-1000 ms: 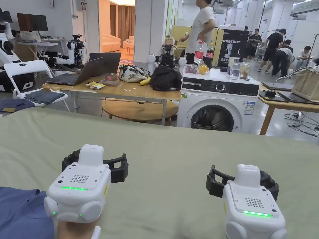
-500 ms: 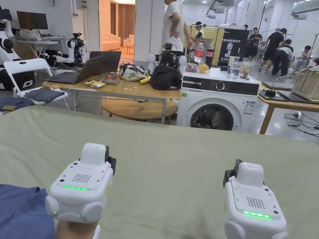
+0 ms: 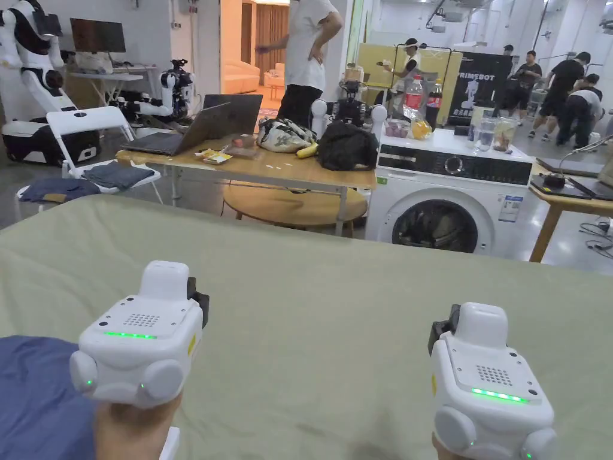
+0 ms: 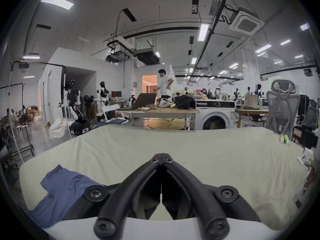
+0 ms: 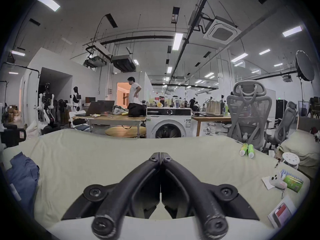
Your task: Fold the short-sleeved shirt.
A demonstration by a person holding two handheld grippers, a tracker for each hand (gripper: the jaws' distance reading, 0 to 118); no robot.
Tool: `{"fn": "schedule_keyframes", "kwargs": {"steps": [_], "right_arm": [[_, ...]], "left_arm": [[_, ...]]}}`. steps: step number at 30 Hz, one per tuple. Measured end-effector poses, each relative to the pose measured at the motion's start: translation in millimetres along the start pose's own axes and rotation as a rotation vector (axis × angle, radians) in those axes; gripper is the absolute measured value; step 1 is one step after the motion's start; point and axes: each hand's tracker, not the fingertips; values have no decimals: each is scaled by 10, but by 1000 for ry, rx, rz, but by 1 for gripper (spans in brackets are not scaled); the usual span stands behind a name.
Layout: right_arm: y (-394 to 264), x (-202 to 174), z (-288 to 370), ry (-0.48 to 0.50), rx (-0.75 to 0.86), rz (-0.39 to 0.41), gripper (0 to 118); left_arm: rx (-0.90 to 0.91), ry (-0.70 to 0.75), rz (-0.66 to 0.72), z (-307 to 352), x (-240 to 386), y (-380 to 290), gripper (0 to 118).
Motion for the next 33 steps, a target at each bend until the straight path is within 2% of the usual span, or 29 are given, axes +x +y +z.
{"fn": "schedule_keyframes", "kwargs": {"steps": [4,10,16,21,22,23,24,25,30,32,33], "right_arm": [[-11,-438,-37,82,0,43,0],[-59,-1220,64,239,1,97,0],[-206,-1814,200,366,-47,117,0],[-375,-2063,295,422,-64,165,0],[-404,-2092,303,427,-68,177,0],[-424,-2108,307,435,-74,185,0],[-444,-2119,309,442,-79,192,0],[-471,-2123,299,447,-83,198,0],[-524,-2091,264,441,-92,224,0],[-528,-2059,254,435,-98,230,0],[-520,-2043,264,432,-101,232,0]], "left_arm": [[-45,106,-16,173,-406,44,0],[-192,253,47,377,-1163,-28,0],[-417,220,155,444,-1919,-249,0],[-604,154,252,328,-2261,-407,1],[-642,135,278,283,-2325,-464,12],[-677,126,299,222,-2364,-513,36],[-707,127,304,164,-2397,-568,71],[-697,126,294,130,-2414,-606,95],[-850,78,282,-158,-2397,-984,95],[-976,84,239,-332,-2312,-1273,95],[-993,89,172,-373,-2248,-1382,95]]}}
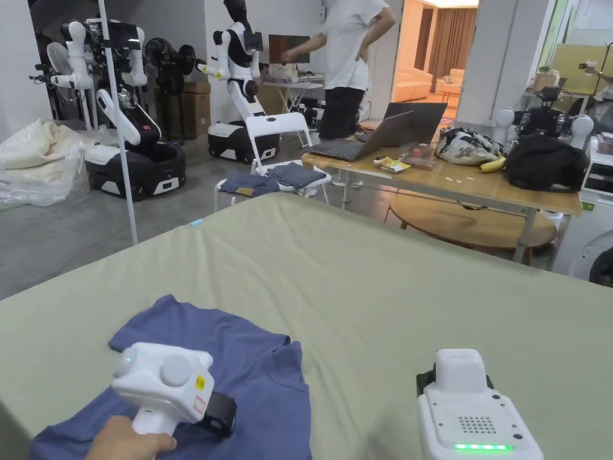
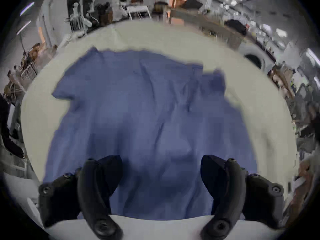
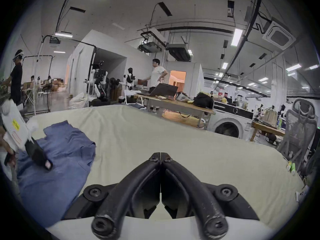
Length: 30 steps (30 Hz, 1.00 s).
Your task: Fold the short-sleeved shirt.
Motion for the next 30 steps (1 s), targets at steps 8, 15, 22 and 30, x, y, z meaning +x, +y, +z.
{"fn": "schedule_keyframes", "kwargs": {"steps": [8,15,22,30], "right_arm": [[-63,162,8,-31,-26,-17,0],[-84,278,120,-45,-37,-38,0],[7,598,263,-87,2,-66,0],[126,1136,491,-169,43,-83,0]], "left_arm": [[214,76,-136,281,362,-271,37],[292,-4,-46,464,228,-325,0],[493,-116,-35,1147,371,-84,0],[671,-252,-178,1923,1260,352,0]]}}
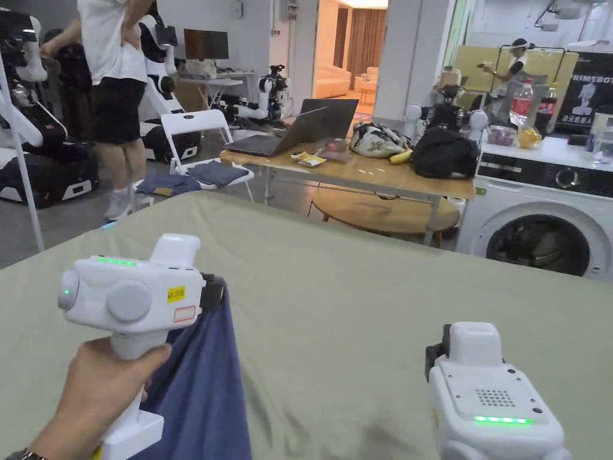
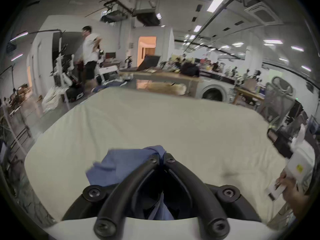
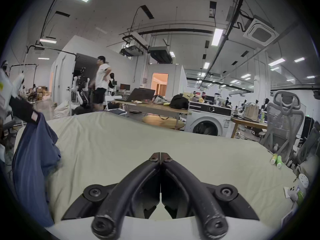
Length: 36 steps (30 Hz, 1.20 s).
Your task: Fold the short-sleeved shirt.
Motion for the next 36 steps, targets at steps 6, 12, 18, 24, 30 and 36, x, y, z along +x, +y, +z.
{"fn": "schedule_keyframes", "kwargs": {"steps": [6,12,18,24,30,36], "right_arm": [[86,522,180,-88,19,-8,0],[127,1177,453,-215,42,-20,0],[91,1801,789,-345,42,-48,0],[-87,2203,1047,-447,14,-22,0],[-292,2301,1071,-466,-38,-44,0],[-392,2159,991,-429,-74,-61,0]], "left_arm": [[67,-166,-96,-154,931,496,0],[89,-360,-183,-389,2066,736,0],[28,-600,-253,-621,3195,528,0],[-129,-736,-394,-762,3881,-303,0],[-274,-784,-416,-811,3933,-1119,0],[-358,-739,-342,-901,3731,-1405,50]]}}
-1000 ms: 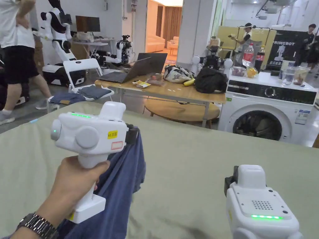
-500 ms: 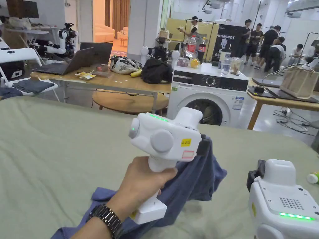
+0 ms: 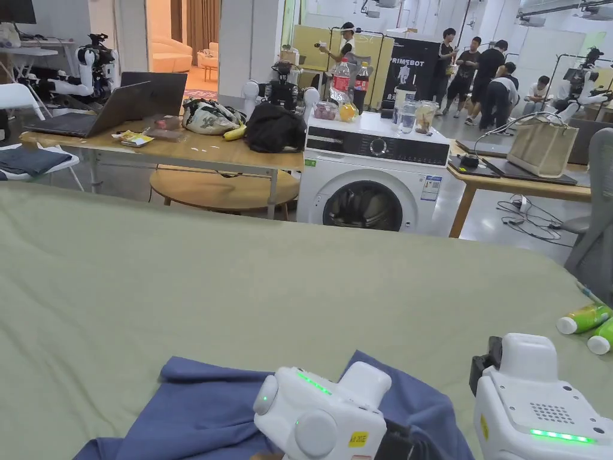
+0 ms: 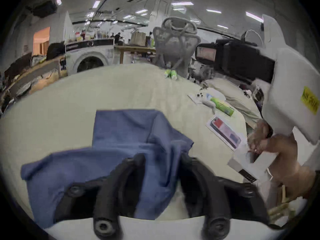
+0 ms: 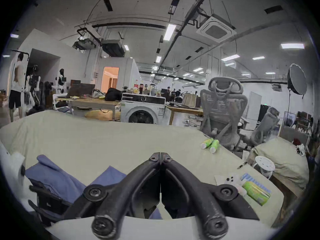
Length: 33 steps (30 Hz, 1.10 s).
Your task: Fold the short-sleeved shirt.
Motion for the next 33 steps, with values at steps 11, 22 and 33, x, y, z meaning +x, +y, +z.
{"fn": "schedule_keyframes", "kwargs": {"steps": [11,22,33], "right_arm": [[73,-370,88,98,6,-27,0],[34,-785,-53,174,-42,-48,0],[-10,-795,-215,178,-72,-33,0]], "left_arm": [[291,261,109,1016,-460,-230,62],[277,456,333,1629,-1556,-448,0],[31,423,415,1371,-2615,-76,0]]}}
